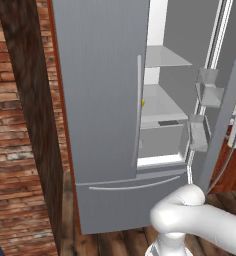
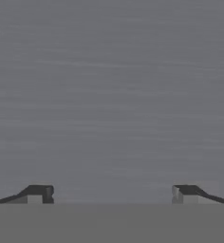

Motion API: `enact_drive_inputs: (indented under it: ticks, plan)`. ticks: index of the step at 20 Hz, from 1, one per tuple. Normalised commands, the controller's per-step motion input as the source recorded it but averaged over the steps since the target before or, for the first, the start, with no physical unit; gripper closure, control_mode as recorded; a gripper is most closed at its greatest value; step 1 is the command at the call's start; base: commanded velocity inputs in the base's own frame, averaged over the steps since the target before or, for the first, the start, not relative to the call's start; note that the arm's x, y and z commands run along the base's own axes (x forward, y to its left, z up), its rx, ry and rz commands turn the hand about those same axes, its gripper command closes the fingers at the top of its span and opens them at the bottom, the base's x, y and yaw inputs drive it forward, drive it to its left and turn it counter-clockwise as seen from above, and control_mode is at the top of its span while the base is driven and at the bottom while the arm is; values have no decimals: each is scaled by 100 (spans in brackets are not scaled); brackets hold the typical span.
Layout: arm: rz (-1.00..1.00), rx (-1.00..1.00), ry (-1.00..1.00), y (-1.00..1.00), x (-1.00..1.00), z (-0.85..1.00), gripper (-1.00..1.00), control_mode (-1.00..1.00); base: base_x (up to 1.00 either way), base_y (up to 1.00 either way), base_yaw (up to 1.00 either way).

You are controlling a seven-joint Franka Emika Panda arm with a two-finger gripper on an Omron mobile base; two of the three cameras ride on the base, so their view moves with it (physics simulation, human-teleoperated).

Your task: Place the corn in the correct fridge rack based on whether it is a fruit or vegetable. Finally, close the fridge door.

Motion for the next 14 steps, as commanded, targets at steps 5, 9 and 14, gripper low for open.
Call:
enact_drive_inputs:
  ticks: [5, 9, 14]
  plan:
    - [7, -2, -6, 63, 26, 10, -100, -100, 0, 0, 0]
    - [2, 0, -3, 54, 45, 8, -100, -100, 0, 0, 0]
    - [0, 0, -5, 48, 50, 14, -100, -100, 0, 0, 0]
